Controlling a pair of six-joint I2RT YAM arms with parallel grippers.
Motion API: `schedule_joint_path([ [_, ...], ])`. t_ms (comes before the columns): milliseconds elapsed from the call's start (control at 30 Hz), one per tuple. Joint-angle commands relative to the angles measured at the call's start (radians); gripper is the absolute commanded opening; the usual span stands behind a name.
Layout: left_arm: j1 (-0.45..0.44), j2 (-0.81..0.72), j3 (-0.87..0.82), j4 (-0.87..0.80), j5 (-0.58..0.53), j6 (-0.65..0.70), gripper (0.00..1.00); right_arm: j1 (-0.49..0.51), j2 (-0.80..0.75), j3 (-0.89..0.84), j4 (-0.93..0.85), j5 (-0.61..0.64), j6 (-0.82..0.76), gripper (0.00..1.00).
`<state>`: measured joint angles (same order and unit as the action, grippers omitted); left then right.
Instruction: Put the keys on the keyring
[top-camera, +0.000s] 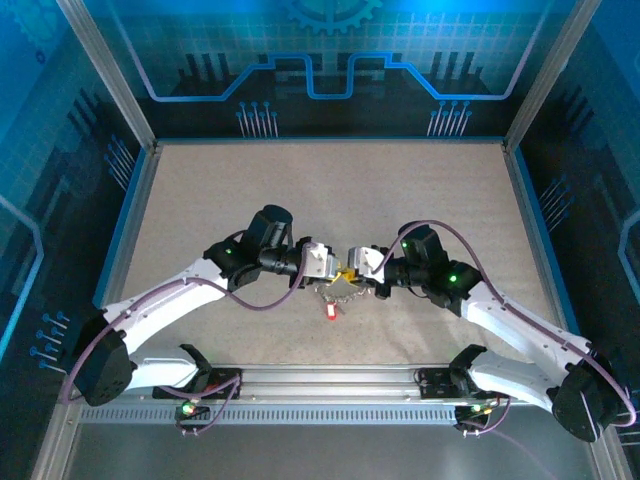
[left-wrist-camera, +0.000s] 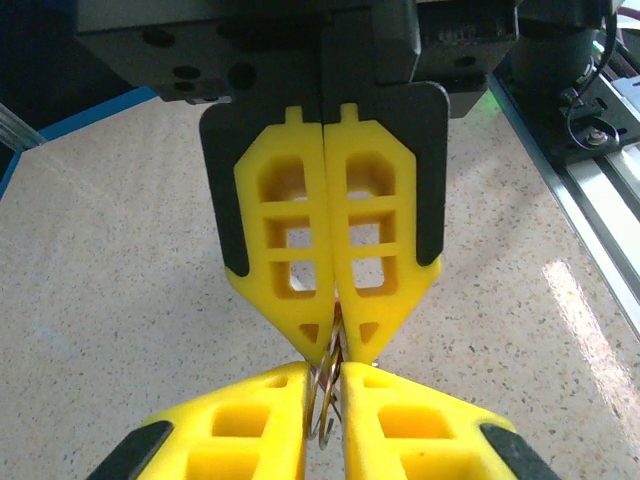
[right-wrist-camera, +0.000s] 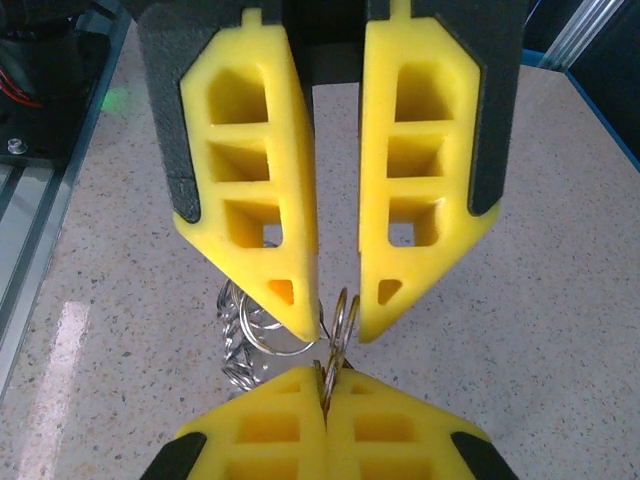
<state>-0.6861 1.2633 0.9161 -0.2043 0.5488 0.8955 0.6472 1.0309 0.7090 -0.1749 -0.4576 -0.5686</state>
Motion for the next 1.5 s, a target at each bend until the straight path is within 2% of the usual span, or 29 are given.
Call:
schedule_joint_path([
  [0,-0.015,0.02,0.04,-0.078,-0.015,0.046,0.15,0.013,0.001,0.042,0.017,-0.039,-0.017,0.0],
  [300,-0.035,0.048,0.069,-0.133,-0.069,0.071,0.04,0.011,-0.015,0.035,0.024,-0.039,-0.014,0.0],
  [467,-0.035,0.038,0.074,-0.152,-0.099,0.082,0.17,-0.001,-0.024,0.024,0.031,-0.05,-0.008,0.0],
  [700,-0.036,0.044,0.1,-0.217,-0.108,0.113,0.18,-0.001,-0.015,0.025,0.035,-0.059,-0.009,0.0],
  [833,-0.036,0.044,0.112,-0.235,-0.112,0.12,0.12,-0.001,-0.017,0.026,0.034,-0.062,-0.011,0.0],
  [1000,-0.035,0.044,0.121,-0.232,-0.112,0.122,0.0,-0.001,-0.027,0.018,0.037,-0.051,-0.006,0.0],
  [1033,-0.035,0.044,0.121,-0.228,-0.11,0.119,0.0,-0.001,-0.028,0.018,0.037,-0.044,-0.001,0.02],
  [1100,-0.036,0.044,0.124,-0.227,-0.102,0.118,0.0,-0.003,-0.034,0.012,0.041,-0.039,0.006,0.15],
  [1467,-0.026,0.025,0.107,-0.195,-0.093,0.056,0.0,-0.022,-0.049,-0.021,0.046,-0.005,0.074,0.21],
])
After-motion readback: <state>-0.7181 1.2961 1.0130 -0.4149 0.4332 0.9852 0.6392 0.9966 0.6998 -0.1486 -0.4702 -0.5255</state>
